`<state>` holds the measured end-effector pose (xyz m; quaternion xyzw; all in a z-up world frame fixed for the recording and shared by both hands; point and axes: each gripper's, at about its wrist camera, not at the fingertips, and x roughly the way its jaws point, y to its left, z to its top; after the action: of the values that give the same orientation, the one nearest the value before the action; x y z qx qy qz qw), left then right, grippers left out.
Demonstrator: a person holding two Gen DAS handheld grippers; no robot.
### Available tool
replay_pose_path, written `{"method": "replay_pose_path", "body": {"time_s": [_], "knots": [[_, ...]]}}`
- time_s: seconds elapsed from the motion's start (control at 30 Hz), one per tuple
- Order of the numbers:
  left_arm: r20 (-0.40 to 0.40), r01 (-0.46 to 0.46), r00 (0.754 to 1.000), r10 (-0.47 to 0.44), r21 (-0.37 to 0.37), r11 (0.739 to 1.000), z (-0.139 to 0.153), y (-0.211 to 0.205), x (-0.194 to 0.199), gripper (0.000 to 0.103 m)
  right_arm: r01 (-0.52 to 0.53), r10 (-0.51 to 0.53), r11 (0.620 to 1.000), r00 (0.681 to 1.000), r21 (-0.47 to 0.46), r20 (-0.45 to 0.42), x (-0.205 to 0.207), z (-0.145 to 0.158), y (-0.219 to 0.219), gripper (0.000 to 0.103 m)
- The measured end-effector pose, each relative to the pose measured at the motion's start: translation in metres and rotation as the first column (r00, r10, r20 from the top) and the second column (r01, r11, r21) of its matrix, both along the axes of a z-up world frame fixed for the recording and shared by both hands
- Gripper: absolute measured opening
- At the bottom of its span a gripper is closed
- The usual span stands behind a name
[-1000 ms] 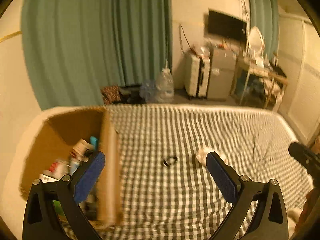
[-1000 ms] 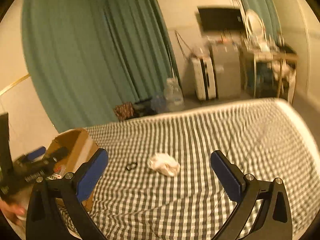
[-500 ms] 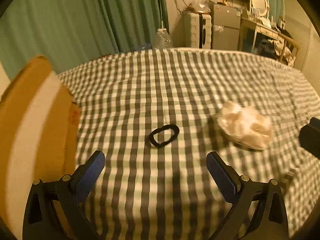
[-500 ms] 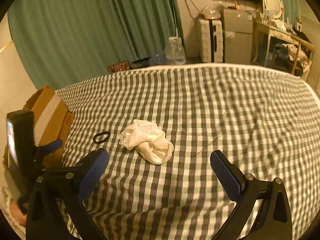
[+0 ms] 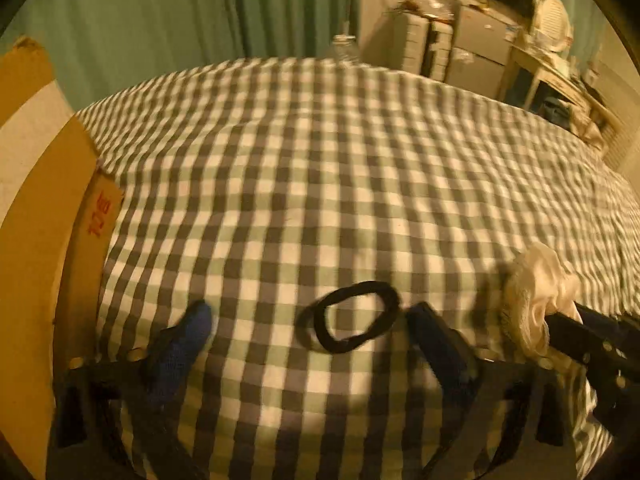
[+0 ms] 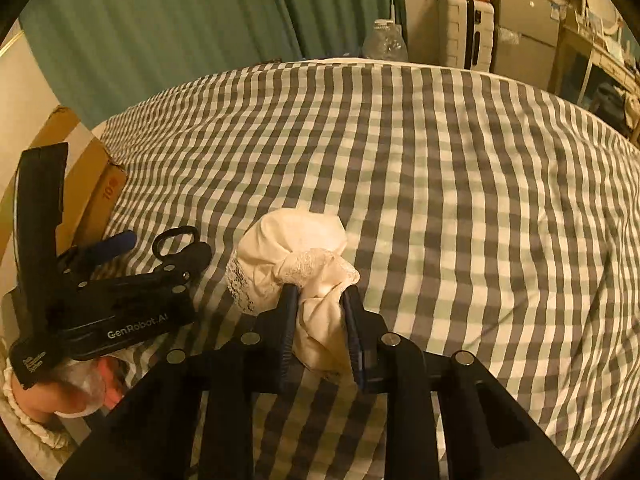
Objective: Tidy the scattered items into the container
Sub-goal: 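Grasp the black hair tie with the left gripper while the right grasps the white lace cloth, then carry hair tie and lace cloth into the cardboard box and release both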
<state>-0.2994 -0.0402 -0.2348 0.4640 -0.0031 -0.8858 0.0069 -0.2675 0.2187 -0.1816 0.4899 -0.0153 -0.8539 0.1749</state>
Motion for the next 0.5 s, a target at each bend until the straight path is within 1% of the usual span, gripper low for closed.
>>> {"method": "replay_pose_path", "body": {"time_s": [0.03, 0.1, 0.13, 0.2, 0.23, 0.27, 0.3, 0.37, 0.43, 0.5], "knots": [[-0.005, 0.019, 1.000, -0.019, 0.003, 1.000, 0.001, -0.001, 0.003, 0.076, 0.015, -0.015, 1.000, 1.000, -0.005, 0.006, 0.002, 0.001, 0.004, 0.022], [-0.004, 0.048, 0.999, -0.048, 0.005, 0.999, 0.006, 0.004, 0.008, 0.046, 0.034, -0.033, 0.999, 0.999, -0.027, 0.016, 0.007, 0.002, 0.011, 0.022], [-0.002, 0.054, 0.999, -0.054, 0.007, 0.999, 0.012, 0.009, 0.008, 0.039, 0.041, -0.040, 0.999, 0.999, -0.032, 0.023, 0.008, 0.003, 0.014, 0.022], [0.017, 0.067, 0.998, -0.068, 0.034, 0.997, 0.016, 0.010, 0.009, 0.008, 0.066, -0.065, 0.997, 0.997, -0.043, 0.030, 0.013, 0.007, 0.023, 0.022], [0.028, 0.068, 0.997, -0.070, 0.053, 0.996, 0.018, 0.010, 0.008, 0.005, 0.075, -0.073, 0.996, 0.997, -0.046, 0.030, 0.015, 0.010, 0.025, 0.021], [0.040, 0.069, 0.997, -0.072, 0.079, 0.995, 0.021, 0.008, 0.012, 0.005, 0.080, -0.079, 0.996, 0.997, -0.047, 0.022, 0.021, 0.014, 0.027, 0.020], [0.038, 0.060, 0.997, -0.064, 0.088, 0.994, 0.027, 0.007, 0.018, 0.005, 0.078, -0.077, 0.996, 0.997, -0.042, 0.017, 0.025, 0.018, 0.028, 0.017], [0.022, 0.070, 0.997, -0.073, 0.113, 0.991, 0.044, 0.014, 0.027, 0.005, 0.089, -0.089, 0.996, 0.996, 0.005, -0.004, 0.036, 0.023, 0.030, 0.014], [-0.001, 0.091, 0.996, -0.092, 0.115, 0.989, 0.059, 0.017, 0.041, 0.005, 0.078, -0.078, 0.997, 0.997, -0.015, -0.011, 0.048, 0.032, 0.035, 0.012], [-0.020, 0.109, 0.994, -0.107, 0.125, 0.986, 0.075, 0.020, 0.052, 0.005, 0.090, -0.091, 0.996, 0.995, -0.026, -0.038, 0.060, 0.046, 0.039, 0.012]]}}
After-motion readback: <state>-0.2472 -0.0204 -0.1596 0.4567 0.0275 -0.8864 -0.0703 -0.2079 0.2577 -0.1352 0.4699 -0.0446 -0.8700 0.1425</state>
